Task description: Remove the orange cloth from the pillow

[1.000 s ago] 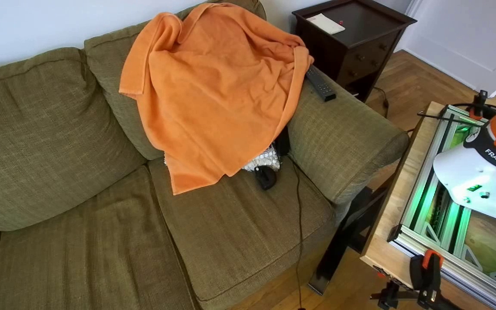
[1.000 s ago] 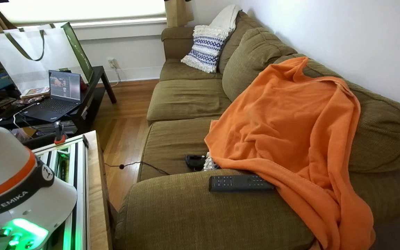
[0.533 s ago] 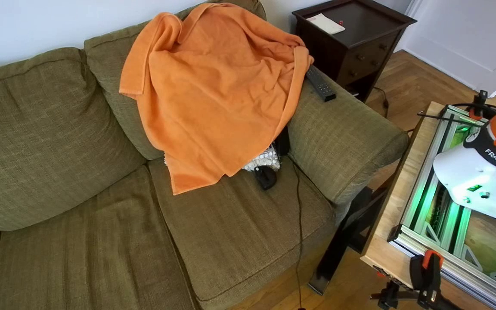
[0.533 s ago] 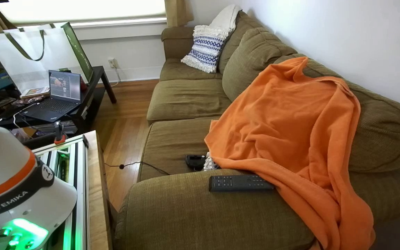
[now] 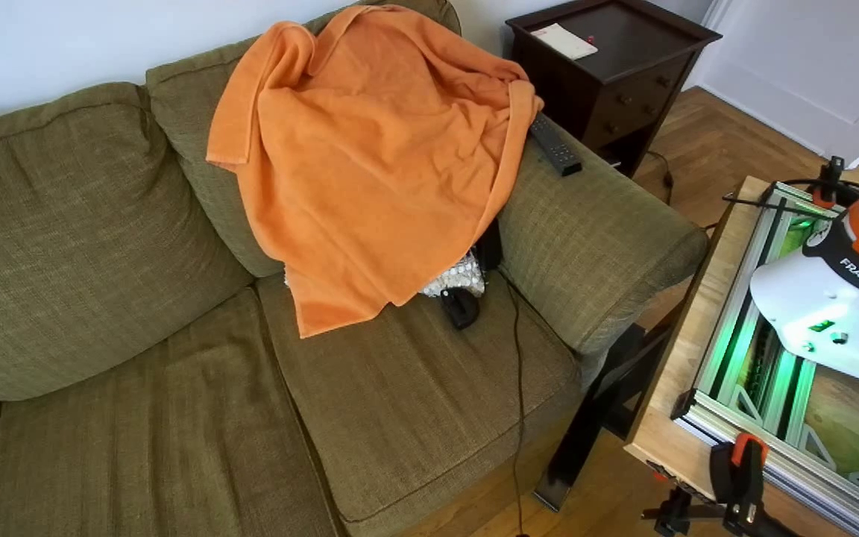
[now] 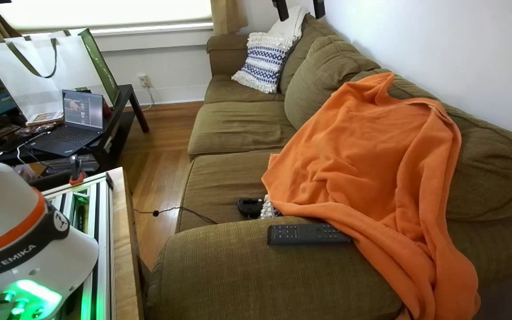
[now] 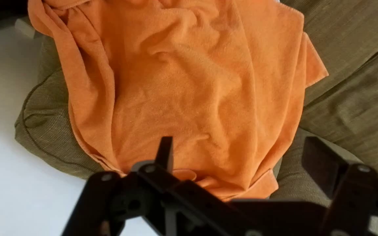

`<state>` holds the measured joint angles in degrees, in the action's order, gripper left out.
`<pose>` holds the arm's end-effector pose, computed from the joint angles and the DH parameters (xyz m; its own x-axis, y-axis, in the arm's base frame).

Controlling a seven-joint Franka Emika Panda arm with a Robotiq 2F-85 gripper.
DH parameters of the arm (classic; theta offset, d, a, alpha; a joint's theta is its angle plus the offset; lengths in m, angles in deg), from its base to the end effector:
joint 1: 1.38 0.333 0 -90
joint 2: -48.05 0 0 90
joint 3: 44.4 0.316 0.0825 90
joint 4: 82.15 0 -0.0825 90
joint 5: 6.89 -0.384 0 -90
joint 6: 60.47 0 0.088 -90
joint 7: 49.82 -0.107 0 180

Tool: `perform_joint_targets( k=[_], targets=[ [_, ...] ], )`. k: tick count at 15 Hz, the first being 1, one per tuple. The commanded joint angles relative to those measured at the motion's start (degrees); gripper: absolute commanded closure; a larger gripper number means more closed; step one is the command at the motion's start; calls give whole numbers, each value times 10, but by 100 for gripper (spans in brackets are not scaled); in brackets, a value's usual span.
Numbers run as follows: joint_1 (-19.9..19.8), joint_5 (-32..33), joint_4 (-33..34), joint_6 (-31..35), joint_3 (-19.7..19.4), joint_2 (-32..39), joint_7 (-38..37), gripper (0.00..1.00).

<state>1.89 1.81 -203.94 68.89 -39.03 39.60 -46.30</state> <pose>0.5290 0.0781 0.5027 0.9184 0.3004 0.2575 0.2634 -0.9498 0.1686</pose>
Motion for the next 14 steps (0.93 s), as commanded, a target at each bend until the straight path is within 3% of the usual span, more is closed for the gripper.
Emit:
perform_joint_targets(
  k=[1, 6, 9, 10, 14],
  targets=[
    [2, 8, 51, 17, -11, 100, 62, 0],
    [-3, 27, 93, 27, -16, 205, 137, 0],
    [-4, 63, 114, 66, -22, 258, 154, 0],
    [-2, 43, 90, 48, -17, 223, 136, 0],
    [-1, 44, 95, 54, -18, 233, 137, 0]
  ],
)
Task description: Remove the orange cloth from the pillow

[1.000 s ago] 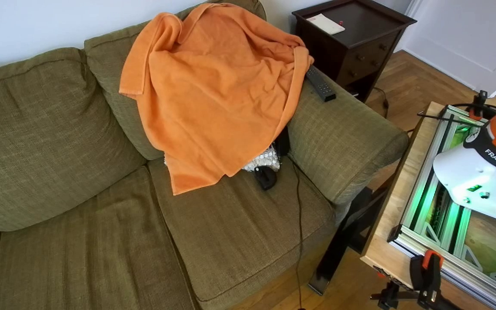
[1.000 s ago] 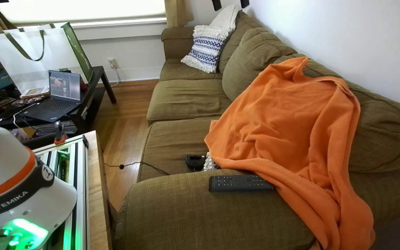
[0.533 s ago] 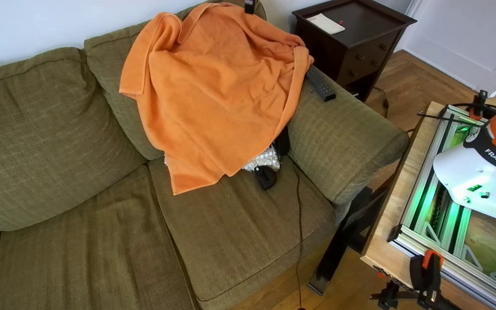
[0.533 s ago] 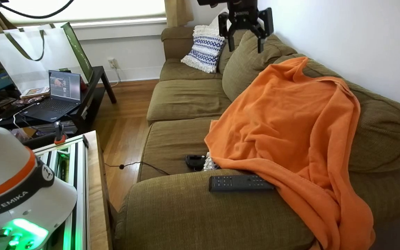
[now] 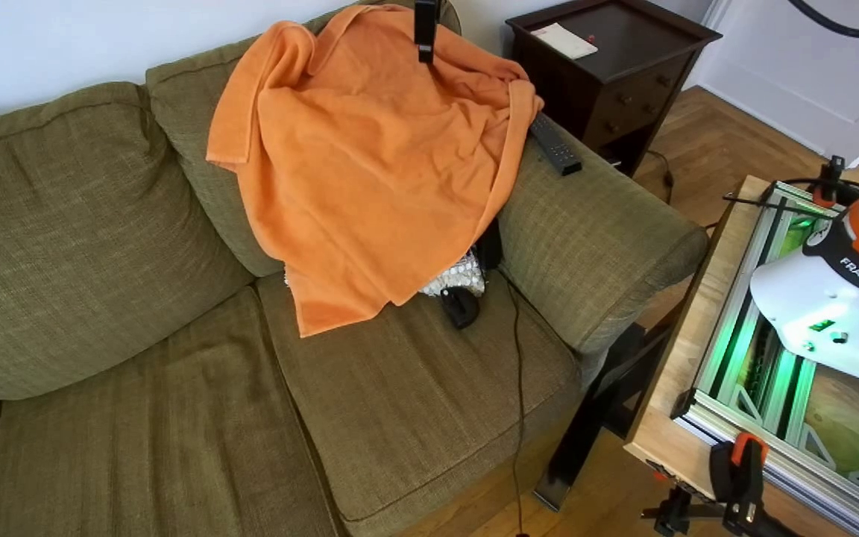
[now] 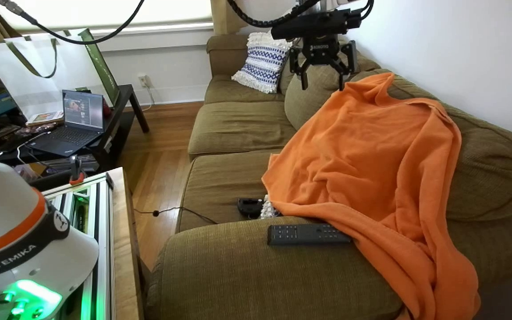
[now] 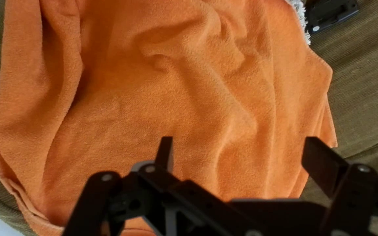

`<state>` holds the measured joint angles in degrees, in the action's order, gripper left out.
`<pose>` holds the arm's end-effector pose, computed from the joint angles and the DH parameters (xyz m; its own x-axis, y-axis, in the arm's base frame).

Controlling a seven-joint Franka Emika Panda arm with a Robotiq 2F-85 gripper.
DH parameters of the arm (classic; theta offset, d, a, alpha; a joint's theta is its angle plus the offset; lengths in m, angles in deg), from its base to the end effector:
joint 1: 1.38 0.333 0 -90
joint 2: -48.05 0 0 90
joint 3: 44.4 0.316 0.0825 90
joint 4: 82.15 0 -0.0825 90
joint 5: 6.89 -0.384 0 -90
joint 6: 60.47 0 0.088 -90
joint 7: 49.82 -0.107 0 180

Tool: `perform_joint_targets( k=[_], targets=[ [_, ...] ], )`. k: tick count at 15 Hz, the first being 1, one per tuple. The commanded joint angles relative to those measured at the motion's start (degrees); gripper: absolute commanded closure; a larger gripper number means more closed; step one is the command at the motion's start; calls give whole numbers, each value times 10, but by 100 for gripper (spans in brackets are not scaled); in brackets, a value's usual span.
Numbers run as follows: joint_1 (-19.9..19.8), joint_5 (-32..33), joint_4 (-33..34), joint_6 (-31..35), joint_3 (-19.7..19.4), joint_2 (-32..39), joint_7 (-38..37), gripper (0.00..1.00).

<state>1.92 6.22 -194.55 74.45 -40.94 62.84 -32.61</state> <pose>0.6143 0.0681 0.3574 0.8384 0.5408 0.0682 0.5205 -0.8314 0.1946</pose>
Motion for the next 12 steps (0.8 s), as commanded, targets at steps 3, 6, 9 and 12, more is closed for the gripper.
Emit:
perform_joint_targets(
  k=[3, 6, 9, 12],
  targets=[
    [7, 20, 21, -20, -3, 18, -17, 0],
    [24, 50, 72, -18, -1, 80, -35, 0],
    [34, 53, 119, -14, -3, 132, -42, 0],
    [33, 47, 166, -1, -5, 182, -30, 0]
  ],
)
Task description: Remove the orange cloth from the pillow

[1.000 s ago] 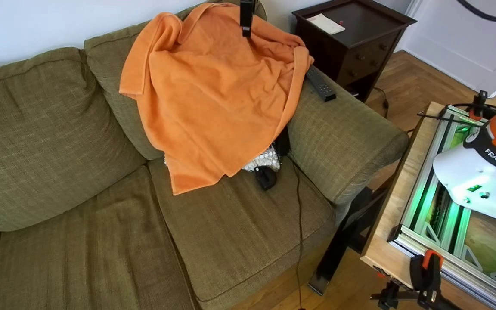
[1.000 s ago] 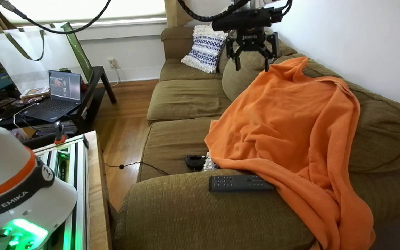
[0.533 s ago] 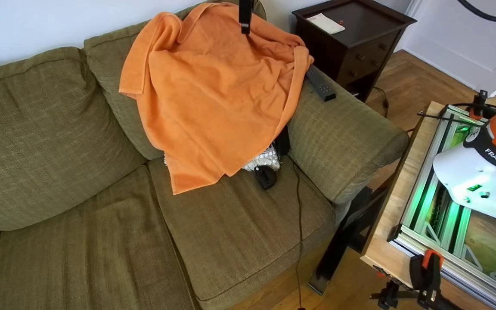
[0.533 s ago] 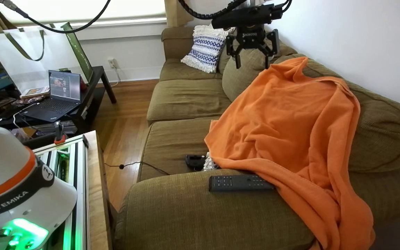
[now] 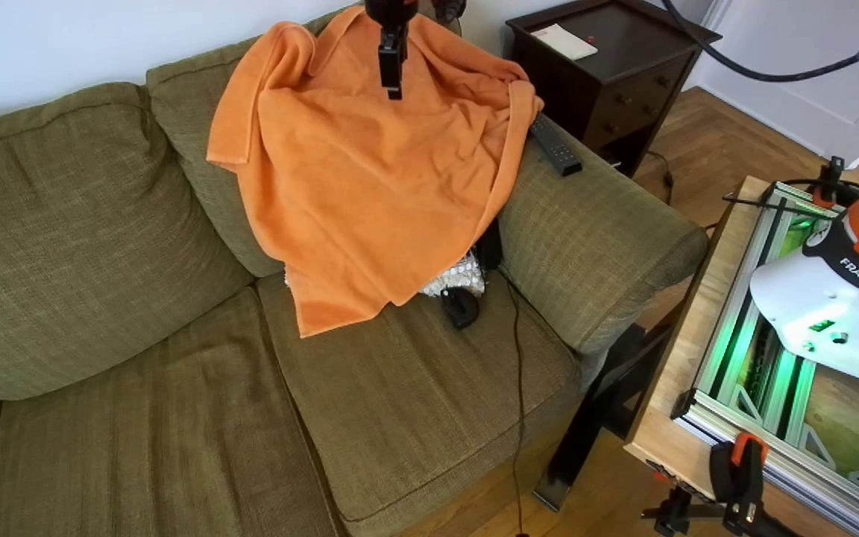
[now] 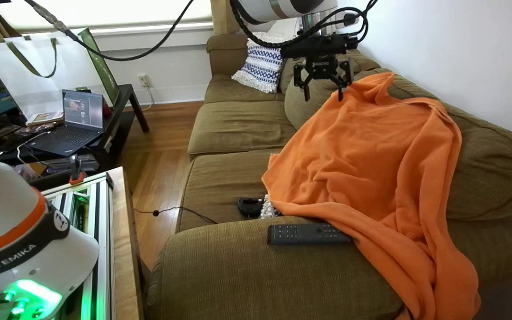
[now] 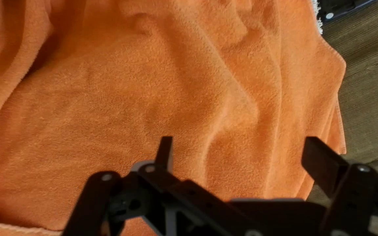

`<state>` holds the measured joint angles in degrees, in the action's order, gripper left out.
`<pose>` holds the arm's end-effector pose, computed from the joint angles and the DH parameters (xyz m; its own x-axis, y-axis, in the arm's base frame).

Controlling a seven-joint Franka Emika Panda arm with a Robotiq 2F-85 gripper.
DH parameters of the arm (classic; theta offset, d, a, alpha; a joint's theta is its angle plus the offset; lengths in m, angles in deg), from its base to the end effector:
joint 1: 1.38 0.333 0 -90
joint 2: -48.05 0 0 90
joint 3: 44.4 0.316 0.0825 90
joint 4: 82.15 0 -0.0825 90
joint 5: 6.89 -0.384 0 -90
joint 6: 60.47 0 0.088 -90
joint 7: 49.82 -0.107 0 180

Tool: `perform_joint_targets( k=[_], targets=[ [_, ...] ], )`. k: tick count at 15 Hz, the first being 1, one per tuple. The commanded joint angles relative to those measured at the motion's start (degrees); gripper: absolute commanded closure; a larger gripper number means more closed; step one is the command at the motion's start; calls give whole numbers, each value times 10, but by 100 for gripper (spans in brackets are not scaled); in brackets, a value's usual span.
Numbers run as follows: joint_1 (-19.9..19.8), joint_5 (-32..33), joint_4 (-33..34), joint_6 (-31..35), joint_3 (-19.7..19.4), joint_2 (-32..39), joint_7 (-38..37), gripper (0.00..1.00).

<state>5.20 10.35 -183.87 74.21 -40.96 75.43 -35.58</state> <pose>0.6582 0.1084 0.3005 0.8137 0.5807 0.0266 0.5624 -0.7979 0.2169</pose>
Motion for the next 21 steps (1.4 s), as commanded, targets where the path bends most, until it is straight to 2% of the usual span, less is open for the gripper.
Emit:
perform_joint_targets(
  k=[1, 9, 10, 11, 12, 13, 14, 17, 18, 20, 21],
  targets=[
    [-1, 1, 73, 2, -4, 70, 2, 0],
    [-1, 0, 163, 43, -20, 170, -10, 0],
    [-1, -2, 172, 44, -23, 178, -15, 3],
    [-1, -2, 179, 43, -24, 185, -16, 19],
    [-1, -4, 186, 41, -26, 190, -19, 28],
    [-4, -9, 191, 36, -23, 193, -16, 30],
    [-3, -9, 195, 36, -24, 196, -18, 37],
    [-2, -11, 205, 31, -24, 200, -21, 63],
    [-3, -13, 206, 30, -23, 200, -22, 70],
    [-4, -19, 206, 21, -20, 196, -20, 73],
    [-4, -20, 206, 19, -19, 195, -20, 80]
  ],
)
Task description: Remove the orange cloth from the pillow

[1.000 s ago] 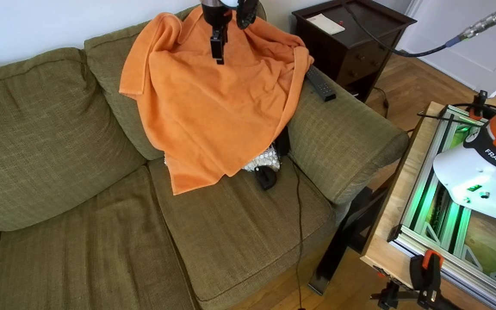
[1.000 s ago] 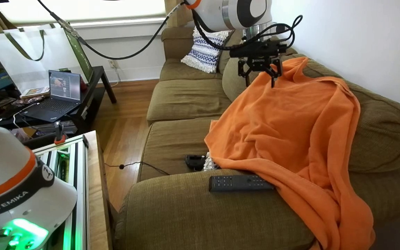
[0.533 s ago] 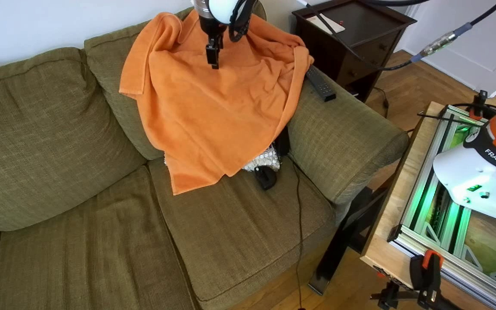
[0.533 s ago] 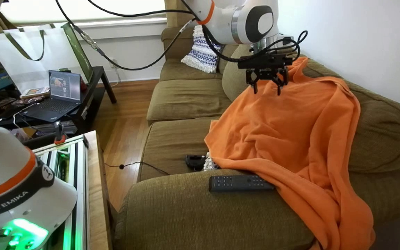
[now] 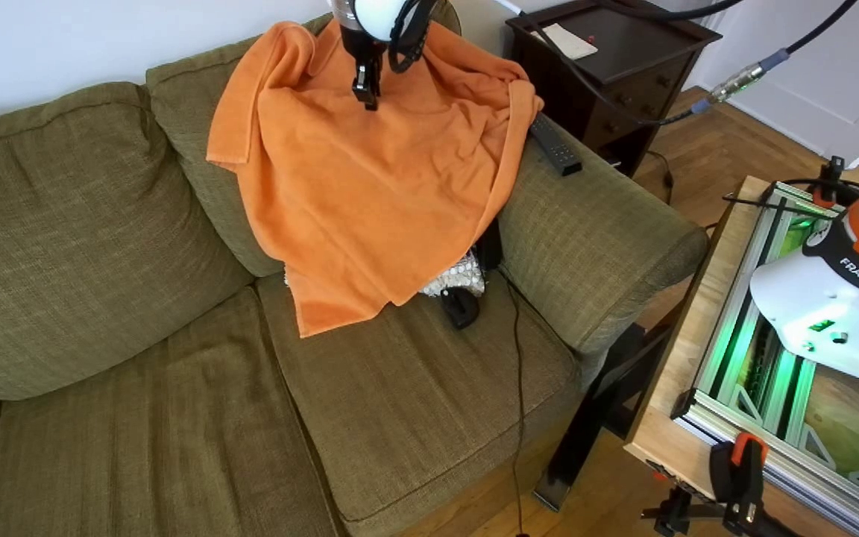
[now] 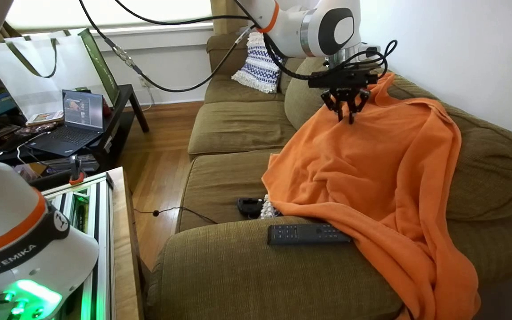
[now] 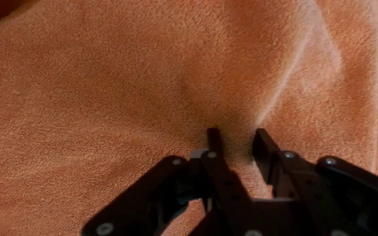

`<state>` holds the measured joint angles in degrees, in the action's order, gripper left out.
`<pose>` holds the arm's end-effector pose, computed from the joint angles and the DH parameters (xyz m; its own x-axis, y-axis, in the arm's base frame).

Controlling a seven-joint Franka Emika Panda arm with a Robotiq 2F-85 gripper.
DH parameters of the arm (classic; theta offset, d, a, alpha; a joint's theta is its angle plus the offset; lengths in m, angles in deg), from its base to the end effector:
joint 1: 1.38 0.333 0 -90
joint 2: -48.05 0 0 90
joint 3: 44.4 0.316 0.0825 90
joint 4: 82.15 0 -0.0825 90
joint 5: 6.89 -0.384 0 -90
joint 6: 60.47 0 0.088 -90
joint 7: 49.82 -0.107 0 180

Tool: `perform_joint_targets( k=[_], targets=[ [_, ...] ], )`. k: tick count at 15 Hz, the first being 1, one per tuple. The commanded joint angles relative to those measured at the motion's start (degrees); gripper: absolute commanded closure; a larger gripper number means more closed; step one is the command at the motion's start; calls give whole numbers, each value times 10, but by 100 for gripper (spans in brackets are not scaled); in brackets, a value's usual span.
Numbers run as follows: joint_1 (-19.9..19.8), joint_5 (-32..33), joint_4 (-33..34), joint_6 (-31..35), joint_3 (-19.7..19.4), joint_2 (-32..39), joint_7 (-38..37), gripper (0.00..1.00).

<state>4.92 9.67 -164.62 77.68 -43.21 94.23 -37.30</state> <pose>0.7354 0.0919 0.2261 0.8471 0.5228 0.0956 0.4912 -0.8389 0.2345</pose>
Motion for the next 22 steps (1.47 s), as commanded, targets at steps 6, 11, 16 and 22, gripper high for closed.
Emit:
perform_joint_targets(
  k=[6, 11, 16, 22],
  targets=[
    [1, -16, -2, -19, 3, -11, -8, 96],
    [3, -18, -23, -34, 6, -34, -11, 99],
    [0, -23, -54, -51, 13, -67, -13, 99],
    [2, -27, -152, 6, 10, -209, -46, 99]
  ],
)
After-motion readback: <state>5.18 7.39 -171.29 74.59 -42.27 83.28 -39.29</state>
